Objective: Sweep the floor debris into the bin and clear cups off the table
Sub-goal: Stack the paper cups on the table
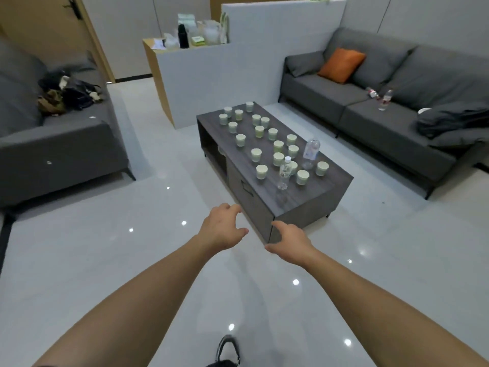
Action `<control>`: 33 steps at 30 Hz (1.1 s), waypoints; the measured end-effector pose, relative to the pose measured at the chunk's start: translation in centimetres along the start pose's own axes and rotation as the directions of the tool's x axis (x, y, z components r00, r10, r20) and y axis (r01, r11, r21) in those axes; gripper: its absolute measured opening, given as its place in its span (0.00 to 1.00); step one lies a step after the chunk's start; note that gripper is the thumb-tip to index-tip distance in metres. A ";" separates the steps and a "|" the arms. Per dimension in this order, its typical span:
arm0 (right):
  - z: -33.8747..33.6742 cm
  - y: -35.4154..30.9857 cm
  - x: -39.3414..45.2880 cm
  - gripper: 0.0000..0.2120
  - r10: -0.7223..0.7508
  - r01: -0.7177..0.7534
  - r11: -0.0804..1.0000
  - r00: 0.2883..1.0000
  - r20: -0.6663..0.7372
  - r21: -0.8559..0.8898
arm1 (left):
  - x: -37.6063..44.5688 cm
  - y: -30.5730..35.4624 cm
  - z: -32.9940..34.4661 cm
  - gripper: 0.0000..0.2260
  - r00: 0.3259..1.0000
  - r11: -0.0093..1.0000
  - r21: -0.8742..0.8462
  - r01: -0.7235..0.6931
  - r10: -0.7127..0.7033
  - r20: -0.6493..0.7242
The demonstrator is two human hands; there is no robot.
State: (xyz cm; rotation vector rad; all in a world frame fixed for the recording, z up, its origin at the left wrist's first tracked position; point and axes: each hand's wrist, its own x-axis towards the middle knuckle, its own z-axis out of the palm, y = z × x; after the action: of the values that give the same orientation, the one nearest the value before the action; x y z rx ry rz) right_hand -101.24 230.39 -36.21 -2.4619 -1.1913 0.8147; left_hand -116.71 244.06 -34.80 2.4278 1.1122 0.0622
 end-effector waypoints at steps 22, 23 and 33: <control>-8.7 2.7 37.8 0.37 0.192 -0.215 0.957 0.972 0.133 0.193 | 41.1 -0.7 1.0 0.28 0.979 0.997 -0.036 0.074 -0.066 0.193; -8.8 2.6 39.5 0.37 0.189 -0.216 0.956 0.971 0.147 0.198 | 42.5 -1.0 1.0 0.28 0.978 0.995 -0.035 0.088 -0.080 0.194; -8.2 -1.1 54.8 0.33 0.250 -0.292 0.943 0.938 0.239 0.160 | 58.0 -7.5 0.8 0.29 0.954 0.996 -0.019 0.083 -0.073 0.290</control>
State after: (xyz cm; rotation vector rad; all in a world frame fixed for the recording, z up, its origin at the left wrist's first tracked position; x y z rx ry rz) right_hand -69.74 274.07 -49.06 -2.4538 -0.7938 1.2399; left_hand -82.90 290.09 -47.33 2.2710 1.0613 -0.2909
